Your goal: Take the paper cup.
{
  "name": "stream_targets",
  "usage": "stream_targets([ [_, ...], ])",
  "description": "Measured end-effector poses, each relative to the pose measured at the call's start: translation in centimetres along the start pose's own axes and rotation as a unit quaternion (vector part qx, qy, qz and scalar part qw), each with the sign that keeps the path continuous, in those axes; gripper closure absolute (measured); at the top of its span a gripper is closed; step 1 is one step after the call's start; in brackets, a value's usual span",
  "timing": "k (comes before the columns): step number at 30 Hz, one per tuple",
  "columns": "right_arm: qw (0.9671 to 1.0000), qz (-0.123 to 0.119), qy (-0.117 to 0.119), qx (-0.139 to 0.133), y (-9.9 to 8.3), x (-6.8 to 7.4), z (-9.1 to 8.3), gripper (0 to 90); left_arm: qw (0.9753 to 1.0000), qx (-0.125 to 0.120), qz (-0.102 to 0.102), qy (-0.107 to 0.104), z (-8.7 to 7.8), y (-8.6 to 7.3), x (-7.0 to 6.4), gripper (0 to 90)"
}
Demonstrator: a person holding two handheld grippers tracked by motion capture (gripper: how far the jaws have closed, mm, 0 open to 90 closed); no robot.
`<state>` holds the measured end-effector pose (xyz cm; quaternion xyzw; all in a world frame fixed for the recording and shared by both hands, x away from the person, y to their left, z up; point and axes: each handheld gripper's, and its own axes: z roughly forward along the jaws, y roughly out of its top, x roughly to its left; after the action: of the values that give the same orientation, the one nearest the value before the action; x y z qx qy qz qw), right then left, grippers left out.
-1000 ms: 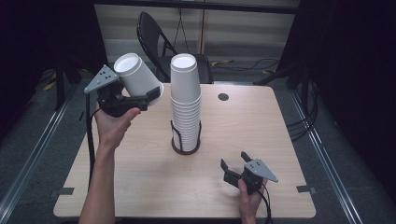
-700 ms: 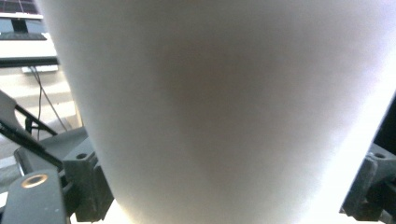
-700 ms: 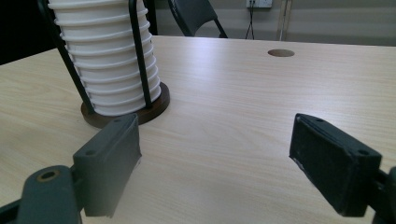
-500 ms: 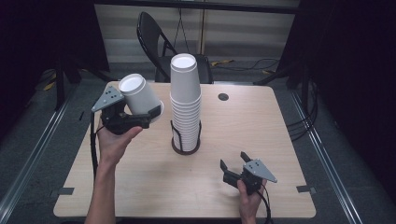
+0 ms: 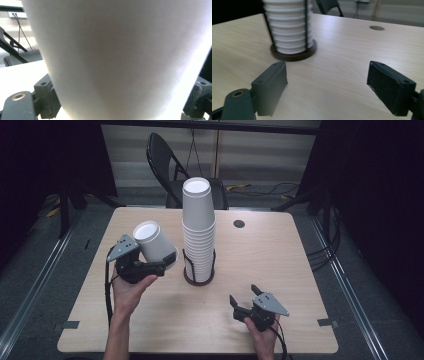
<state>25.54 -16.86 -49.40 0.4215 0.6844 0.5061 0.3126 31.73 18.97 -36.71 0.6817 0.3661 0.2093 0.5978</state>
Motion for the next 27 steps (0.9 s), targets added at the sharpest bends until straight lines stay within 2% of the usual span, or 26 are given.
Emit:
stream_targets([
  [2, 0.9999, -0.009, 0.005, -0.001, 0.0, 0.6, 0.0, 17.2, 0.9999, 0.008, -0.008, -0.003, 0.2, -0.7, -0.1, 11.6],
  [7, 0.9995, -0.012, 0.027, 0.005, 0.1, 1.7, 0.3, 17.6, 0.9997, 0.024, 0.001, -0.002, 0.2, -1.6, -0.4, 11.7],
  [9, 0.9995, -0.012, 0.029, 0.006, 0.1, 2.2, 0.3, 16.6, 0.9997, 0.021, -0.007, -0.005, 0.0, -1.9, -0.5, 11.6],
  [12, 0.999, -0.004, 0.044, 0.001, 0.1, 2.9, 0.5, 17.0, 0.9995, 0.028, -0.011, -0.005, 0.0, -2.6, -0.9, 11.7],
  [15, 0.9989, -0.01, 0.046, -0.006, 0.2, 3.8, 0.6, 18.1, 0.9992, 0.037, -0.014, -0.005, 0.0, -3.5, -1.3, 11.6],
  [17, 0.9982, -0.013, 0.058, -0.009, 0.2, 4.4, 0.7, 19.4, 0.9991, 0.036, -0.021, -0.01, 0.0, -4.0, -1.5, 11.7],
  [19, 0.9971, -0.017, 0.073, -0.013, 0.2, 4.9, 0.9, 25.0, 0.9987, 0.041, -0.026, -0.012, 0.0, -4.6, -1.8, 11.6],
  [23, 0.9951, -0.022, 0.095, -0.016, 0.3, 6.0, 1.3, 25.3, 0.9977, 0.037, -0.047, -0.03, -0.1, -5.7, -2.0, 11.6],
  [24, 0.9949, -0.02, 0.098, -0.015, 0.4, 6.1, 1.3, 25.4, 0.9972, 0.032, -0.058, -0.034, 0.0, -5.9, -2.1, 11.5],
  [27, 0.9936, -0.021, 0.109, -0.019, 0.4, 6.8, 1.6, 26.8, 0.9964, 0.032, -0.066, -0.041, 0.1, -6.3, -2.3, 11.5],
])
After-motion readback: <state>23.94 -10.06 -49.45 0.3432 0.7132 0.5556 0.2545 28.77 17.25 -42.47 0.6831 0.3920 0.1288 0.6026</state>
